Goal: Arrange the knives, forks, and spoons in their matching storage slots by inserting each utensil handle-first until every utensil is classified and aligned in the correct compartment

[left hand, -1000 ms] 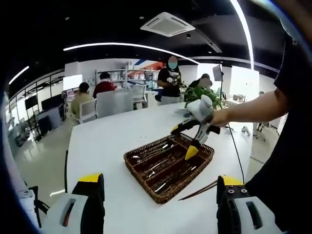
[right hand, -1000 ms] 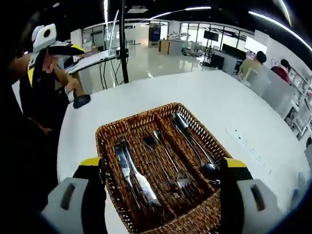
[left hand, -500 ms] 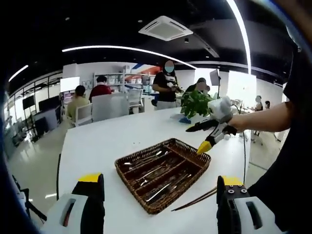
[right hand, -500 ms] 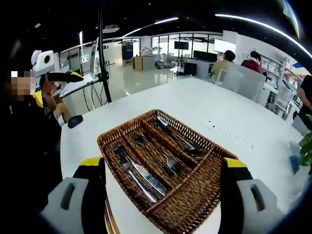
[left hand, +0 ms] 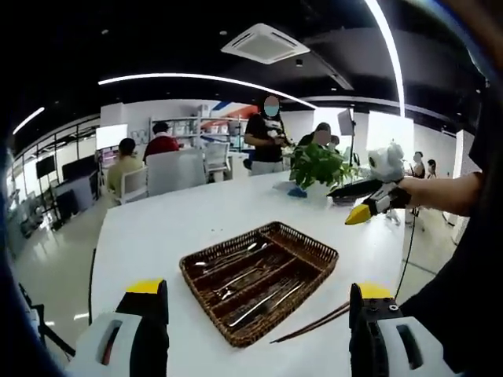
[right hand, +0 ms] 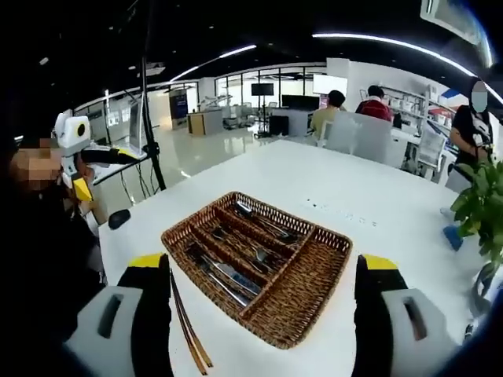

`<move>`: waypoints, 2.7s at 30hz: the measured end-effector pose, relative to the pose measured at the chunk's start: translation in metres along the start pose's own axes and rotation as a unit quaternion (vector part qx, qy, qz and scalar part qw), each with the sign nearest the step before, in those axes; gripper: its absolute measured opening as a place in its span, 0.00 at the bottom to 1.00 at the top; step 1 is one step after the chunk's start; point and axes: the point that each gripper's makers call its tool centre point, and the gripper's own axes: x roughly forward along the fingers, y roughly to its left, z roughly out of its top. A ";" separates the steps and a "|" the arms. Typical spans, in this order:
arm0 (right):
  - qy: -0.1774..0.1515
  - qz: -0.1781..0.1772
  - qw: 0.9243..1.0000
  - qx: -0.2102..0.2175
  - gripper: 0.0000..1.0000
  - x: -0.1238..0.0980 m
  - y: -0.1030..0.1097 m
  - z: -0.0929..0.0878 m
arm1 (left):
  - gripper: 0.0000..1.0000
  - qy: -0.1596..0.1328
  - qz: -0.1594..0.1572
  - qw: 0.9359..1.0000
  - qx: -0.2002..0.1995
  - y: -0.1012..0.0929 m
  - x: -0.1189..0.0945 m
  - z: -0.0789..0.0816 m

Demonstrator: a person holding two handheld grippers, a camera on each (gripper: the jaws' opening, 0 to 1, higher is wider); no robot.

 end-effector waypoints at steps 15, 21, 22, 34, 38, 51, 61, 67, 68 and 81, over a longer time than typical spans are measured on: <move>-0.014 -0.049 0.999 -0.009 0.99 -0.058 -0.017 -0.009 | 1.00 0.001 0.012 1.000 0.005 0.004 -0.006 -0.008; -0.015 -0.052 0.998 -0.016 0.99 -0.060 -0.019 -0.009 | 1.00 -0.002 0.013 1.000 0.011 0.006 -0.006 -0.006; -0.015 -0.053 0.998 -0.018 0.99 -0.061 -0.019 -0.009 | 1.00 -0.003 0.014 1.000 0.011 0.007 -0.005 -0.005; -0.011 -0.030 0.999 -0.026 0.99 -0.047 -0.007 -0.050 | 1.00 0.002 0.017 1.000 0.011 0.009 -0.003 -0.009; -0.006 -0.022 0.999 -0.033 0.99 -0.041 -0.001 -0.067 | 1.00 0.004 0.018 1.000 0.010 0.010 -0.004 -0.011; 0.034 0.028 0.997 -0.057 0.89 -0.020 0.029 -0.118 | 1.00 0.005 0.017 1.000 0.009 0.006 -0.008 -0.018; 0.064 0.071 0.993 -0.070 0.75 -0.007 0.056 -0.147 | 1.00 0.028 0.011 1.000 0.006 0.002 -0.011 -0.023; 0.092 0.094 0.987 -0.091 0.61 -0.002 0.066 -0.160 | 1.00 0.036 0.010 0.999 0.011 0.005 -0.015 -0.018; 0.093 0.100 0.986 -0.093 0.58 -0.001 0.068 -0.161 | 1.00 0.035 0.010 0.999 0.011 0.005 -0.016 -0.017; 0.134 0.123 0.977 -0.112 0.42 0.022 0.079 -0.199 | 1.00 0.027 0.015 0.999 0.019 0.009 -0.023 -0.010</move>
